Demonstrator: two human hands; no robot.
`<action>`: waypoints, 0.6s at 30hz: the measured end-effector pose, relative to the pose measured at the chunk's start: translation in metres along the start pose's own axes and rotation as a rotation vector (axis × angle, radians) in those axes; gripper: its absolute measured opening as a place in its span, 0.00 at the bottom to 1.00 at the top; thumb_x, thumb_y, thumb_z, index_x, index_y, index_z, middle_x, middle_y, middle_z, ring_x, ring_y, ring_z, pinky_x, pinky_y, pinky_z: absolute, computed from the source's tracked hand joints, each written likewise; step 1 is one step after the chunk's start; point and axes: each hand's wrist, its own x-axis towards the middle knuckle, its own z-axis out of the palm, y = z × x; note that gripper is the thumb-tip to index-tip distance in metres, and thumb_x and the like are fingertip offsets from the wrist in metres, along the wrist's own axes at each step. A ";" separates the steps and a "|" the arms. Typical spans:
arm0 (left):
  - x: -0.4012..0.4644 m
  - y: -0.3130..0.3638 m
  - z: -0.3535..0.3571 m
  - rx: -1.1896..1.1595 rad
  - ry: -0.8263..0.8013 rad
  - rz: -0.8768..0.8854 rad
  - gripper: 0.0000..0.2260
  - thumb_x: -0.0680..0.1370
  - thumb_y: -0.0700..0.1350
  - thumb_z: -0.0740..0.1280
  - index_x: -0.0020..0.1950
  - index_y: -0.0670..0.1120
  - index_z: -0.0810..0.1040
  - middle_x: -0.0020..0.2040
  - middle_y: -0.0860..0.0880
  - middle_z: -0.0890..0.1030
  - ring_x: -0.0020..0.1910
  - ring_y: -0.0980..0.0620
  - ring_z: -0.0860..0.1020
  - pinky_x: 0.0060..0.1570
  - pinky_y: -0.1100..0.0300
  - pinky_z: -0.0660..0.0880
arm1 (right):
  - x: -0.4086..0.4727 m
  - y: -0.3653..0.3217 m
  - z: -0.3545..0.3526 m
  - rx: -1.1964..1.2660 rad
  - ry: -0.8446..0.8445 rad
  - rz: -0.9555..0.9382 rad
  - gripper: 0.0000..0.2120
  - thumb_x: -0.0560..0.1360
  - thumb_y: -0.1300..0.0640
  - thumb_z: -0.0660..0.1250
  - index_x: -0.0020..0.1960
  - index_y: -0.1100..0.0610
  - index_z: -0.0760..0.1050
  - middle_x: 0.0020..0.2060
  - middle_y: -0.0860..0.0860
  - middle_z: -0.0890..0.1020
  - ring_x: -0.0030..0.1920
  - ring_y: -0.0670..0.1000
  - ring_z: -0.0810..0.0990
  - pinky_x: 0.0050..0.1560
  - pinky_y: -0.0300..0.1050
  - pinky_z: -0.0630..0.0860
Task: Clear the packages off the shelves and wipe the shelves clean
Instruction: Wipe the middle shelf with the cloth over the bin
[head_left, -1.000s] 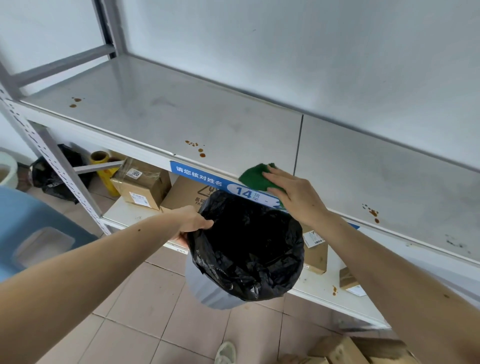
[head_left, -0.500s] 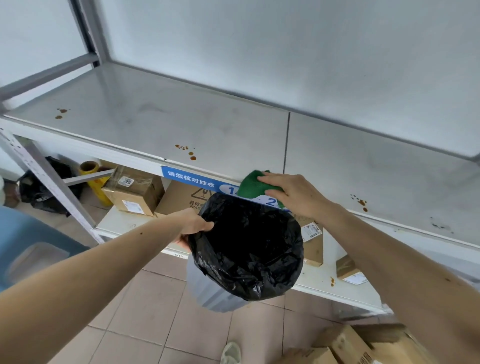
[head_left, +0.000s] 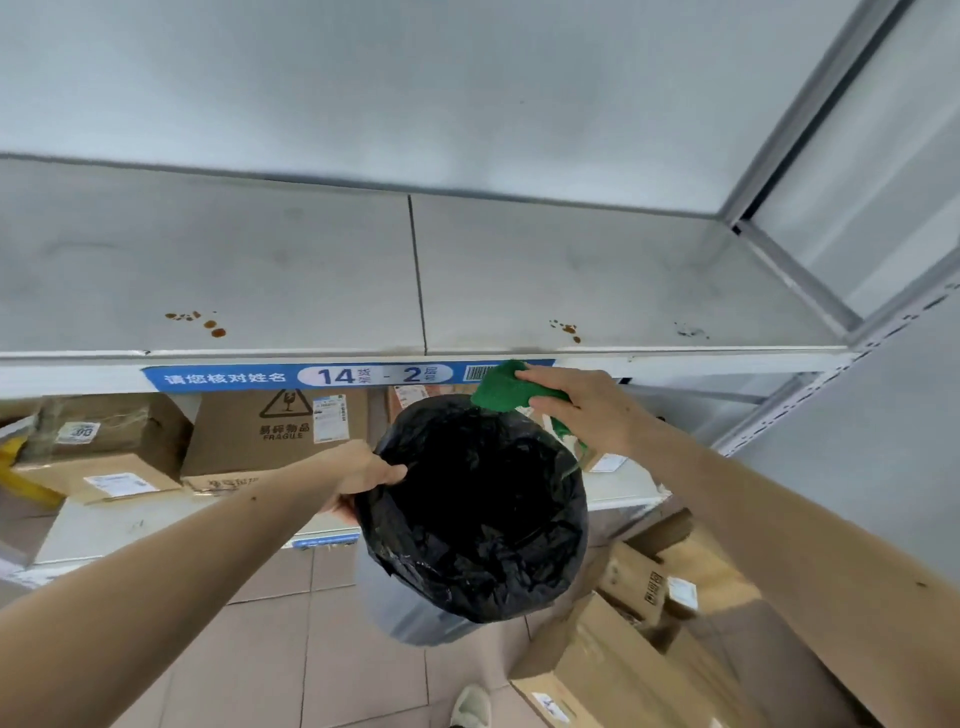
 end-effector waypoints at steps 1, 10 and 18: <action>0.002 0.006 0.009 0.014 -0.007 0.009 0.20 0.77 0.50 0.71 0.63 0.38 0.75 0.53 0.40 0.83 0.48 0.41 0.83 0.44 0.47 0.83 | -0.007 0.011 -0.006 0.013 0.025 0.035 0.20 0.83 0.53 0.62 0.75 0.47 0.69 0.59 0.47 0.79 0.52 0.47 0.75 0.48 0.36 0.66; 0.019 0.080 0.106 0.015 -0.088 0.050 0.19 0.78 0.50 0.70 0.62 0.39 0.72 0.52 0.42 0.80 0.48 0.43 0.82 0.43 0.49 0.82 | -0.036 0.132 -0.087 0.118 0.373 0.276 0.18 0.81 0.55 0.64 0.71 0.50 0.74 0.50 0.50 0.81 0.49 0.53 0.80 0.55 0.46 0.76; 0.052 0.132 0.192 -0.106 -0.074 0.044 0.21 0.78 0.50 0.70 0.63 0.37 0.72 0.50 0.42 0.81 0.48 0.42 0.82 0.43 0.48 0.83 | 0.001 0.267 -0.156 0.134 0.551 0.430 0.14 0.82 0.55 0.60 0.64 0.57 0.77 0.48 0.59 0.83 0.51 0.60 0.82 0.56 0.50 0.77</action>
